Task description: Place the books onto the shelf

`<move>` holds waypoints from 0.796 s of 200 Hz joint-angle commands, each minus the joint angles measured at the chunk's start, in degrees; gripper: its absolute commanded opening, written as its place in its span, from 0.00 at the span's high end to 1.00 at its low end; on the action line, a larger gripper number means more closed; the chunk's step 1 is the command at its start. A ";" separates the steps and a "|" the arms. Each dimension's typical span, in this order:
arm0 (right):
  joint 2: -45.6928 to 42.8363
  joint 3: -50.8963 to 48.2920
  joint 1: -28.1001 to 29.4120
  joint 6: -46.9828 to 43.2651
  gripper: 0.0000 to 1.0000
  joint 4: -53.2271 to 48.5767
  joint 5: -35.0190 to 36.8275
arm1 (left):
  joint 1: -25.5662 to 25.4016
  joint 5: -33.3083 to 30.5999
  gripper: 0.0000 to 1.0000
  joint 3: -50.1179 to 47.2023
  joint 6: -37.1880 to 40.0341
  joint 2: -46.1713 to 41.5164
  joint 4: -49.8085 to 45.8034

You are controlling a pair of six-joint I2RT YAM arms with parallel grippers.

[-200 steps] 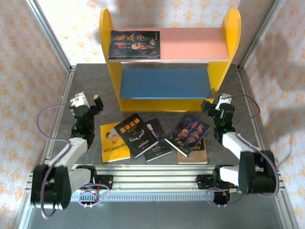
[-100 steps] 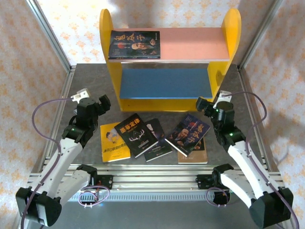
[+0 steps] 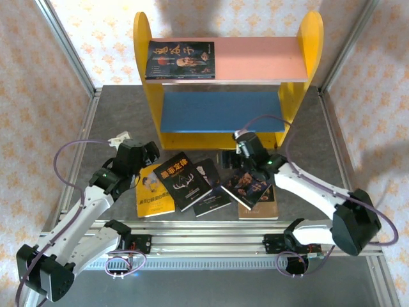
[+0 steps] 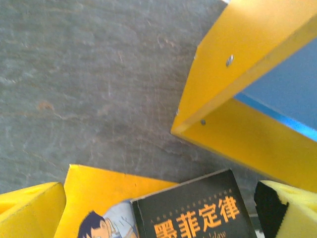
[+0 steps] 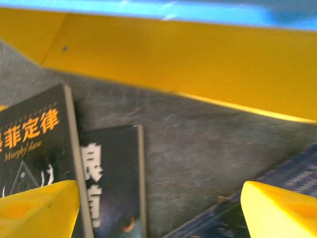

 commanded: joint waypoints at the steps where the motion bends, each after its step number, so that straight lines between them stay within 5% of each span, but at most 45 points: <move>1: 3.18 1.71 3.51 0.29 0.17 2.17 1.48 | -1.98 -1.78 0.01 -2.53 -5.47 -0.51 -4.79; 54: 13.10 5.18 8.94 1.04 0.22 4.81 -1.29 | -6.20 -6.18 0.01 -6.63 -9.64 -0.41 -6.81; 159: 23.98 11.59 10.52 0.71 0.32 4.43 -8.14 | -7.43 0.21 0.01 -6.66 -9.83 7.74 -3.96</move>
